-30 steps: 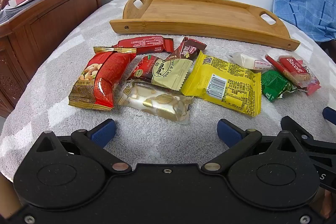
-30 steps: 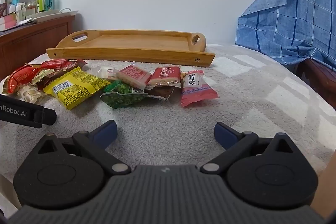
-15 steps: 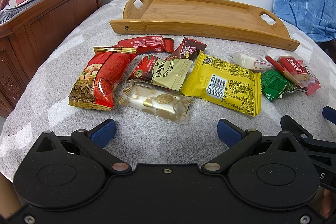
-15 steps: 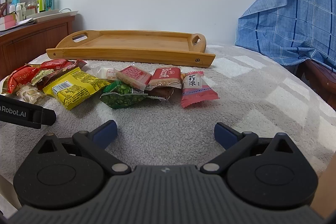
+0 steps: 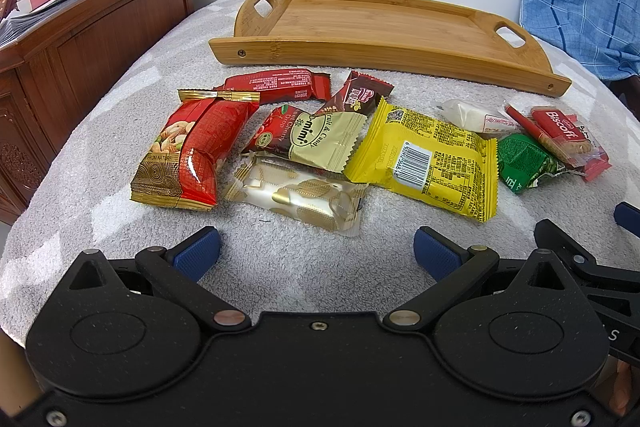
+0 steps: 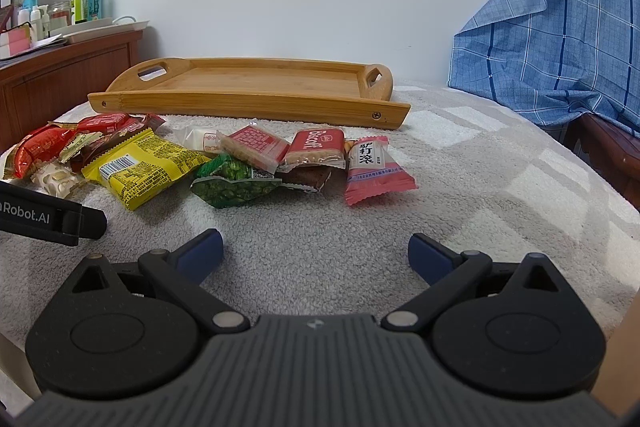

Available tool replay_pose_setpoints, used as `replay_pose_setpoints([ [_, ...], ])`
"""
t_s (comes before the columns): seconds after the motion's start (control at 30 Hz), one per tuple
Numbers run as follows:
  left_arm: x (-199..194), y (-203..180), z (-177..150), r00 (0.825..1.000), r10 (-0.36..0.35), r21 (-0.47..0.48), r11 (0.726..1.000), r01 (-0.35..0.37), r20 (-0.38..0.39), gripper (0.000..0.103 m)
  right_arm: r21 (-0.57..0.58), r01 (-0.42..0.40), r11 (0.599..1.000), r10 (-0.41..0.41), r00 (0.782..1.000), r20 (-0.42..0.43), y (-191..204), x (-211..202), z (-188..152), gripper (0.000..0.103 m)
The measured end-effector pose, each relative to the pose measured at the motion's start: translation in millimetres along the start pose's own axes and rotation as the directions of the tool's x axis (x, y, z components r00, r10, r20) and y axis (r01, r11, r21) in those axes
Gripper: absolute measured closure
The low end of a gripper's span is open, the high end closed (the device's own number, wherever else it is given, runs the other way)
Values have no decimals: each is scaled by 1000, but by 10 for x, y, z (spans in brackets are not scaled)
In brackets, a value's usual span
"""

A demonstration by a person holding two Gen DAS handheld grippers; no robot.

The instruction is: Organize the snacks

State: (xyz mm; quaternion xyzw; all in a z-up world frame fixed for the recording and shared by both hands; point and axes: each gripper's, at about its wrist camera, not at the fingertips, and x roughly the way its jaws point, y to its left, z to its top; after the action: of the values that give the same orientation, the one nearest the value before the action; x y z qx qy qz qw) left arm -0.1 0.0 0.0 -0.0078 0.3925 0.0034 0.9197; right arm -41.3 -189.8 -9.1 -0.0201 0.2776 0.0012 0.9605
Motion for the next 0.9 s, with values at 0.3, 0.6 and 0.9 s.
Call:
replay_pose_setpoints([
  [0.3,0,0,0,1000,0,0,1000,0,0,0,9,-1,1000,1,1000,-4,-3,7,0,0],
  [0.6,0,0,0,1000,0,0,1000,0,1,0,23,-1,1000,1,1000,-21,-16,38,11,0],
  [0.9,-7,-10,-5,1000,9,3,1000,-9,7,0,31,1,1000,0,1000,-8,-18,41,-24,0],
])
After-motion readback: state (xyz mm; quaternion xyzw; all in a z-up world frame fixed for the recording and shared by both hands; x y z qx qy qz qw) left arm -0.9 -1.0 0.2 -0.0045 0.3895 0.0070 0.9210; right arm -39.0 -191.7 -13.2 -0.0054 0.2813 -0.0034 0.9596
